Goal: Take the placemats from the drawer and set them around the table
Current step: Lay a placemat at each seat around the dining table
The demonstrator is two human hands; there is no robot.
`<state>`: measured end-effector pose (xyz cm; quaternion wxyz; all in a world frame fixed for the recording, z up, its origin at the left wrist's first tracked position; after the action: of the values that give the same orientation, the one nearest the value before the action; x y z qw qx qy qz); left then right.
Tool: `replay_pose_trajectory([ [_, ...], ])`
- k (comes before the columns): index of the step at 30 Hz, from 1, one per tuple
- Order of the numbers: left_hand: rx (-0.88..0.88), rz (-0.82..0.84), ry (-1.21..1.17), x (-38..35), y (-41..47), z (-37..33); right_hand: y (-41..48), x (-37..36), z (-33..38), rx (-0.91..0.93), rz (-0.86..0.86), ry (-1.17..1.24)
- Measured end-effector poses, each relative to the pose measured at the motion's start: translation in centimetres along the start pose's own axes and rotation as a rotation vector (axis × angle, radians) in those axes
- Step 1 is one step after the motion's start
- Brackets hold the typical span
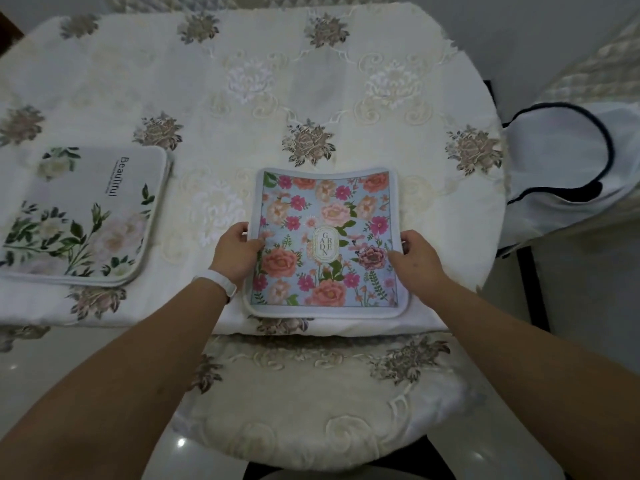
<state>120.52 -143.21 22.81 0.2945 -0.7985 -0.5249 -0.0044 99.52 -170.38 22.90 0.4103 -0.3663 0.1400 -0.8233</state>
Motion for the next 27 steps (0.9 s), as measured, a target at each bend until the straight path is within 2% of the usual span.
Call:
replay_pose_trajectory([
  [4,0.025,-0.042,-0.037,1.0,0.7,0.5,0.4,-0.8,0.3,-0.017,0.003,-0.083],
  [7,-0.01,-0.15,0.116,1.6,0.4,0.5,0.2,-0.4,1.1,0.052,-0.146,-0.282],
  [10,-0.346,-0.074,0.553,-0.3,-0.8,-1.1,-1.1,-2.2,3.4,0.313,-0.242,-0.596],
  [12,-0.584,0.075,0.833,-3.3,-1.5,-1.0,-1.6,-5.3,4.4,0.479,-0.155,-0.744],
  [14,-0.704,0.204,1.006,-5.9,-1.9,-0.1,-1.1,-8.4,4.2,0.523,-0.036,-0.895],
  [17,-0.767,0.268,1.113,-8.2,-0.2,0.2,0.9,-11.4,5.0,0.52,0.057,-0.95],
  [20,-0.815,0.255,1.157,-9.6,3.2,-1.8,3.7,-12.8,8.0,0.572,0.037,-0.957],
  [27,-0.732,0.22,1.173,-10.5,10.7,-6.0,10.5,-13.1,12.9,0.596,0.035,-0.952],
])
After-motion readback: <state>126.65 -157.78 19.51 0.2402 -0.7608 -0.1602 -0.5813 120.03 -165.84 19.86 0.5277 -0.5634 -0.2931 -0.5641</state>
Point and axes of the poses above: each hand's wrist, its own y-axis towards the middle knuckle, its own x-axis out of the back of the hand, z = x × y, the point moved 9 cm from there along y, towards the middle knuckle, and after that the axes turned 5 degrees about -x, right-handed, at the moved point
